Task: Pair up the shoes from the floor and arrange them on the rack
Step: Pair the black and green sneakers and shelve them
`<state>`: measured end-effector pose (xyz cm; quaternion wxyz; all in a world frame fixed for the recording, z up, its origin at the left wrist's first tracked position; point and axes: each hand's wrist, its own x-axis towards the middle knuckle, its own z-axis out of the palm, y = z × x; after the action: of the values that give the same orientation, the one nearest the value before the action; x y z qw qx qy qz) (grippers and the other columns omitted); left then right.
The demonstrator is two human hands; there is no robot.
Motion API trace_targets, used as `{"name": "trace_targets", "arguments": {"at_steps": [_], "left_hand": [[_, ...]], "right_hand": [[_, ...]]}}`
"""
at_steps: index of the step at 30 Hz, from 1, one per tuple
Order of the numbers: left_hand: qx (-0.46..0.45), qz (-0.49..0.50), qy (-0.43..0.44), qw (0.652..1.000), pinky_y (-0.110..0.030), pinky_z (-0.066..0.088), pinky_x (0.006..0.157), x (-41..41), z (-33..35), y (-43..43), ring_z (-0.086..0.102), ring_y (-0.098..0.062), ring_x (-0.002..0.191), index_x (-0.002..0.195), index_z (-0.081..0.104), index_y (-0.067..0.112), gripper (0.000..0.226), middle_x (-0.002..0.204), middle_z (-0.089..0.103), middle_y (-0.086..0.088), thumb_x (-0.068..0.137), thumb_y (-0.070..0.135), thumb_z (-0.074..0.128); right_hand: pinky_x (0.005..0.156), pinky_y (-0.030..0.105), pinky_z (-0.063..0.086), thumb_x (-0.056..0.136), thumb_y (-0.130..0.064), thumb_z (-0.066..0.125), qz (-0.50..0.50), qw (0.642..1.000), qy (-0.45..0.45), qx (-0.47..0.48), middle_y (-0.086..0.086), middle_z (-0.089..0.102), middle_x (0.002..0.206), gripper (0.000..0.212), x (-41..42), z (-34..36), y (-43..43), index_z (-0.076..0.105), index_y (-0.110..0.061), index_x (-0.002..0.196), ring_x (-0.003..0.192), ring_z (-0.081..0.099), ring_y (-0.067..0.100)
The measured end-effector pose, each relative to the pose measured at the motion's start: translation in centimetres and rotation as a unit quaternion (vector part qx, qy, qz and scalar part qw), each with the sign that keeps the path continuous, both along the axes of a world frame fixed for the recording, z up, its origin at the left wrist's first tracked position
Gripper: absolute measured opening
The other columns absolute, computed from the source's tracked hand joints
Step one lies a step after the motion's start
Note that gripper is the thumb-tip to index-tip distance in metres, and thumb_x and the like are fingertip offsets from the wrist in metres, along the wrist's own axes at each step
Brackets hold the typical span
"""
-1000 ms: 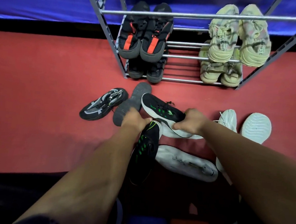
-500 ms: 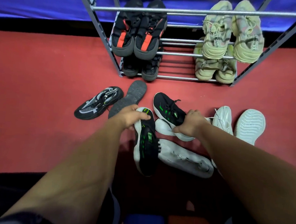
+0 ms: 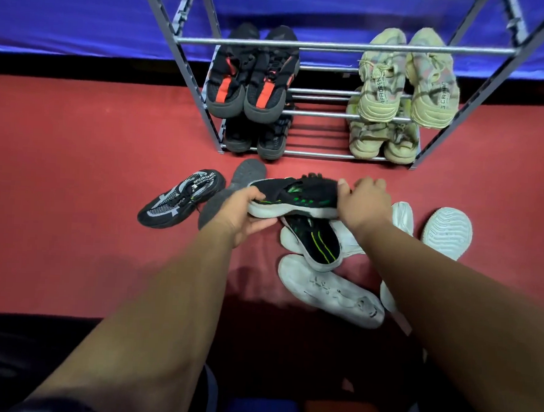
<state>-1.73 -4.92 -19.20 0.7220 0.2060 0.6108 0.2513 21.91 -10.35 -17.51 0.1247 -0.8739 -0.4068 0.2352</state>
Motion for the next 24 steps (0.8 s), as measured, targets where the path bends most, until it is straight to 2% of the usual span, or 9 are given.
{"name": "trace_targets", "arguments": {"at_steps": [3, 6, 8, 13, 15, 17, 20, 22, 24], "left_hand": [[-0.031, -0.090, -0.030, 0.995, -0.048, 0.060, 0.097, 2.1, -0.1, -2.2, 0.074, -0.038, 0.113, 0.135, 0.061, 0.002, 0.043, 0.126, 0.073, -0.022, 0.093, 0.012, 0.059], [-0.036, -0.158, -0.057, 0.985, -0.044, 0.061, 0.093, 5.5, -0.3, -4.2, 0.076, -0.030, 0.110, 0.137, 0.061, 0.009, 0.038, 0.129, 0.072, -0.015, 0.102, 0.026, 0.062], [-0.019, -0.242, -0.006, 0.970, -0.043, 0.063, 0.088, 8.0, 0.0, -5.3, 0.076, -0.025, 0.108, 0.133, 0.063, 0.012, 0.035, 0.123, 0.076, -0.008, 0.104, 0.032, 0.061], [0.110, -0.400, 0.162, 0.895, -0.028, 0.052, 0.064, 11.8, 0.3, -5.8, 0.065, -0.018, 0.078, 0.109, 0.073, 0.015, 0.020, 0.096, 0.075, 0.001, 0.098, 0.020, 0.057], [0.163, -0.437, 0.274, 0.841, -0.032, 0.054, 0.069, 12.1, -0.5, -5.2, 0.067, -0.025, 0.083, 0.096, 0.073, 0.013, 0.020, 0.096, 0.075, -0.005, 0.095, 0.029, 0.060], [0.179, -0.436, 0.396, 0.788, -0.036, 0.057, 0.084, 12.0, -1.3, -5.0, 0.070, -0.032, 0.102, 0.103, 0.066, 0.015, 0.035, 0.110, 0.070, -0.009, 0.088, 0.047, 0.067], [0.117, -0.432, 0.473, 0.759, -0.036, 0.051, 0.099, 11.7, -2.1, -6.1, 0.060, -0.029, 0.122, 0.136, 0.043, 0.008, 0.096, 0.133, 0.046, -0.012, 0.073, 0.072, 0.077], [0.089, -0.463, 0.479, 0.740, -0.035, 0.050, 0.101, 11.8, -3.1, -7.2, 0.057, -0.026, 0.122, 0.136, 0.033, 0.007, 0.112, 0.130, 0.037, -0.011, 0.066, 0.084, 0.073], [0.079, -0.457, 0.462, 0.756, -0.035, 0.052, 0.100, 12.3, -4.1, -8.0, 0.057, -0.024, 0.119, 0.134, 0.027, 0.008, 0.118, 0.126, 0.032, -0.008, 0.061, 0.089, 0.071]], "right_hand": [[0.103, 0.047, 0.044, 0.100, -0.063, 0.050, -0.044, 0.998, 0.051, -0.009, 0.022, 0.057, 0.131, 0.075, 0.8, -0.1, -0.8, 0.053, 0.003, 0.135, 0.122, 0.057, 0.045], [0.086, 0.042, 0.057, 0.097, -0.068, 0.052, -0.036, 0.972, 0.227, -0.053, 0.015, 0.071, 0.094, 0.068, 0.5, 0.2, -1.3, 0.065, -0.002, 0.101, 0.095, 0.071, 0.035], [0.078, 0.040, 0.060, 0.092, -0.074, 0.055, -0.027, 0.952, 0.293, -0.088, 0.010, 0.072, 0.090, 0.063, 0.2, 0.3, -1.7, 0.063, -0.012, 0.092, 0.085, 0.073, 0.029], [0.053, 0.028, 0.042, 0.086, -0.055, 0.078, 0.000, 0.971, 0.221, -0.091, 0.000, 0.062, 0.060, 0.047, 2.6, -0.5, -2.5, 0.067, -0.010, 0.075, 0.055, 0.057, 0.015], [0.062, 0.028, 0.043, 0.083, -0.047, 0.084, 0.010, 0.977, 0.188, -0.103, 0.000, 0.066, 0.069, 0.040, 3.9, -0.9, -2.3, 0.069, -0.010, 0.083, 0.064, 0.060, 0.017], [0.068, 0.030, 0.046, 0.073, -0.045, 0.088, 0.022, 0.984, 0.130, -0.123, 0.005, 0.069, 0.088, 0.051, 4.6, -1.4, -2.2, 0.069, -0.008, 0.104, 0.078, 0.064, 0.024], [0.077, 0.034, 0.057, 0.056, -0.046, 0.085, 0.002, 0.984, 0.070, -0.163, 0.009, 0.066, 0.117, 0.084, 4.9, -1.8, -2.7, 0.058, -0.007, 0.126, 0.099, 0.069, 0.031], [0.098, 0.041, 0.054, 0.059, -0.053, 0.085, 0.023, 0.982, 0.019, -0.187, 0.012, 0.054, 0.134, 0.100, 4.5, -2.0, -3.1, 0.045, -0.007, 0.137, 0.123, 0.060, 0.036], [0.106, 0.043, 0.049, 0.060, -0.062, 0.083, 0.063, 0.975, -0.033, -0.210, 0.014, 0.051, 0.137, 0.108, 3.8, -2.3, -3.4, 0.039, -0.005, 0.140, 0.131, 0.054, 0.036]]}}
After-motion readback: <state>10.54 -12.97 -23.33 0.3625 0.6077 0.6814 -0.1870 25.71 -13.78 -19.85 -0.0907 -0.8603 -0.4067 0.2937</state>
